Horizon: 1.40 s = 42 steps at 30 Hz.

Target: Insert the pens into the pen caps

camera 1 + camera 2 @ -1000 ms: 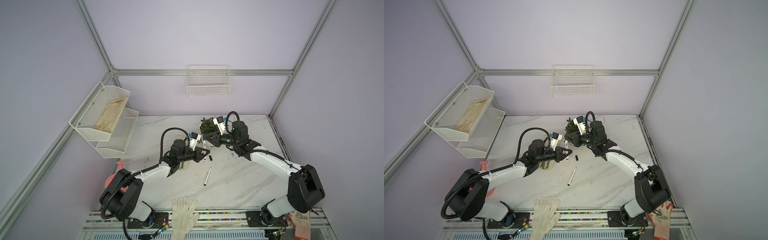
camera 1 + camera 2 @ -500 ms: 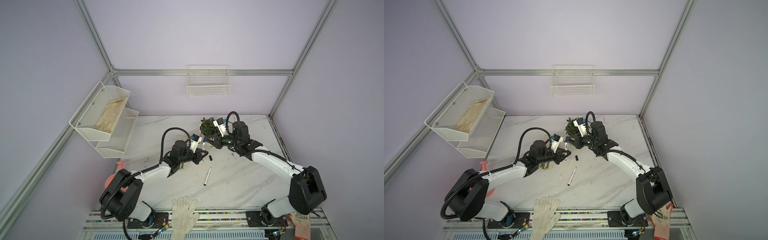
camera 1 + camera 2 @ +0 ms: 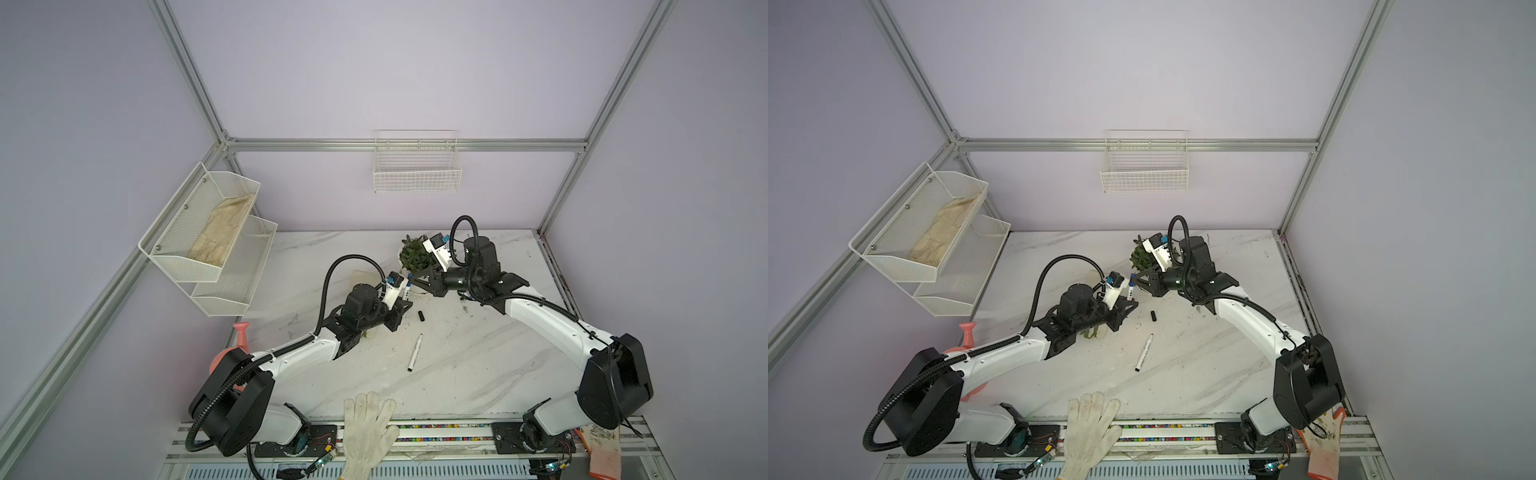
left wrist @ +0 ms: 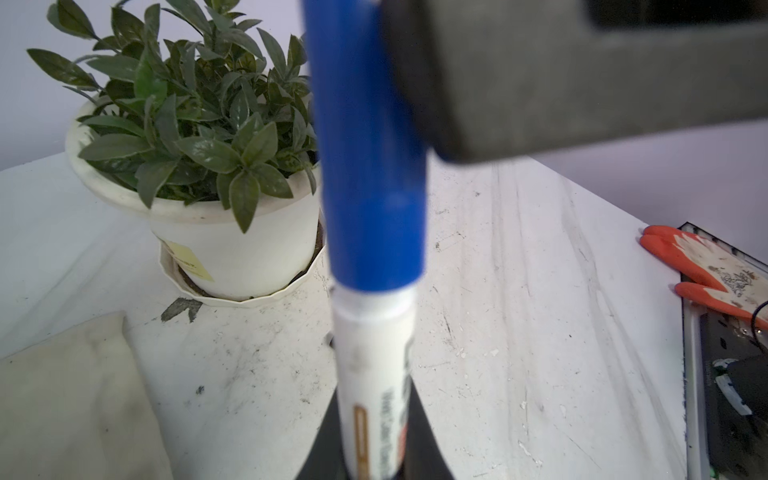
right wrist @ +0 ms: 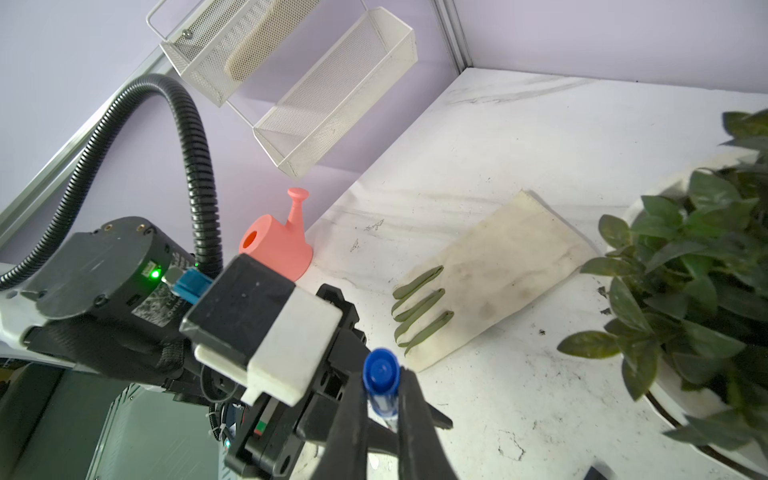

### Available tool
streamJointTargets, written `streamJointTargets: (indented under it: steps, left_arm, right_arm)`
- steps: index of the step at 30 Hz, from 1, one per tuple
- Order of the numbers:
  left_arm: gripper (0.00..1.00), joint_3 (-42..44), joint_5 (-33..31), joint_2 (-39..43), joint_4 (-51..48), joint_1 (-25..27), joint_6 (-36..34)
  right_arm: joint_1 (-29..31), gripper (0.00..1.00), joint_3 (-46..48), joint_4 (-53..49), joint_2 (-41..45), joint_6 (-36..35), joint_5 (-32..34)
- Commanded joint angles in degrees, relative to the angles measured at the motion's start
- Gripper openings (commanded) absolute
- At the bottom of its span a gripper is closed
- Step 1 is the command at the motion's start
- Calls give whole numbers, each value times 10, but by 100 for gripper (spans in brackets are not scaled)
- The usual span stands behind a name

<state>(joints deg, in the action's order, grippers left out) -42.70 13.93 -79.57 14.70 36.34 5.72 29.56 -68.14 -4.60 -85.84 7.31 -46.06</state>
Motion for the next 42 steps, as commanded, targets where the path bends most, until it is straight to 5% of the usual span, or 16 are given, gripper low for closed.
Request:
streamJointTargets:
  steps: [1,14,24,42]
  left_arm:
    - [0,-45,-27,27,62,5,-32]
    - [0,-47,-22,18,71,15,-36]
    - [0,-20,-20,15,101,20,-22]
    - [0,0,-15,6,120,20,-6]
  right_arm:
    - [10,0,-12,-98,-10,-49,-20]
    - [10,0,-14,-116,2,-67,-6]
    - [-9,37,-36,-103,16,-67,41]
    - [-14,43,-64,-73,36,-44,33]
